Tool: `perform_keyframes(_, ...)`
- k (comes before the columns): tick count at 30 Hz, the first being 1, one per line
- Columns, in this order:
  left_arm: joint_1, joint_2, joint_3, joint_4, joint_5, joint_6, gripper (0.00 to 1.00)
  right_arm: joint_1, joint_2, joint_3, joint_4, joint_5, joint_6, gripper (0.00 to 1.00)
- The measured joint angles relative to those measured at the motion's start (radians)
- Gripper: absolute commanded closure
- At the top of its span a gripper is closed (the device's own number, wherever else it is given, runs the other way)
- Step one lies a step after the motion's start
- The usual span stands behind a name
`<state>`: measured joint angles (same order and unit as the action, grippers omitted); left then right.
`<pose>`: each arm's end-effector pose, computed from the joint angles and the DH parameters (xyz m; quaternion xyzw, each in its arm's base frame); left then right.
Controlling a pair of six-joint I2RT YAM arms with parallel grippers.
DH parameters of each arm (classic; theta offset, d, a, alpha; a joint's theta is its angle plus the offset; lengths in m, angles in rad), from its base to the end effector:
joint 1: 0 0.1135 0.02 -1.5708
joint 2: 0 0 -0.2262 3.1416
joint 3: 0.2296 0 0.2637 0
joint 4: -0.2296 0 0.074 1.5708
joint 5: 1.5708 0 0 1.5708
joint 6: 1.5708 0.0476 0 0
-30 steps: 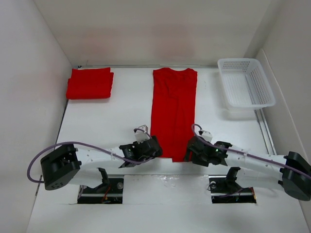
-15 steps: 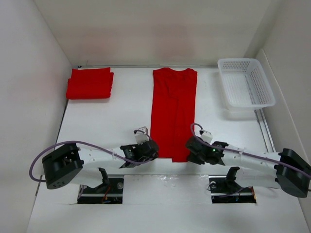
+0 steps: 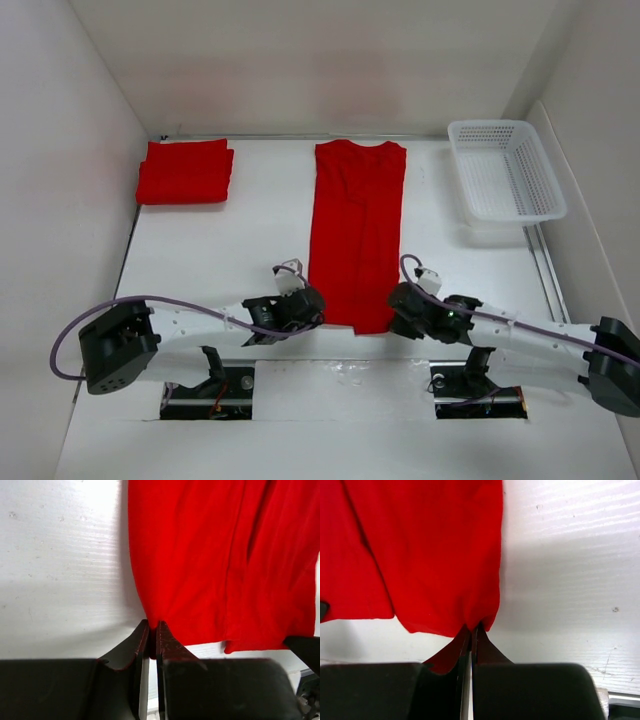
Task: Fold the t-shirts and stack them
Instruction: Grab the bottom of the folded rectangular tshirt with both arms, then fold the folded rectangular tshirt in 1/3 of the way
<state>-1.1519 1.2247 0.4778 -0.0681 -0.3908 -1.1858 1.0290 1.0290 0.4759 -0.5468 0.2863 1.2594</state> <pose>0.1196 -0.2241 0.1100 -0.0871 0.9104 -0.2625 0.3077 0.1186 0.1710 0.1168 0.1437 0.9523 0.1528 0.2218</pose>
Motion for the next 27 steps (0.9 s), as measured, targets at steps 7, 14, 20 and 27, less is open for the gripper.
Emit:
perform_keyframes(7, 0.035, 0.0, 0.147, -0.108, -0.019, 0.01, 1.0, -0.015, 0.002, 0.109, -0.051, 0.073, -0.105, 1.0)
perform_keyframes(14, 0.284, 0.049, 0.206, -0.05, 0.089, 0.133, 1.0, -0.23, 0.084, 0.217, 0.004, 0.061, -0.299, 1.0)
perform_keyframes(20, 0.301, 0.121, 0.332, -0.024, 0.119, 0.274, 1.0, -0.396, 0.169, 0.337, 0.05, 0.012, -0.482, 1.0)
perform_keyframes(27, 0.377, 0.246, 0.491, -0.014, 0.137, 0.36, 1.0, -0.468, 0.266, 0.426, 0.102, -0.034, -0.606, 1.0)
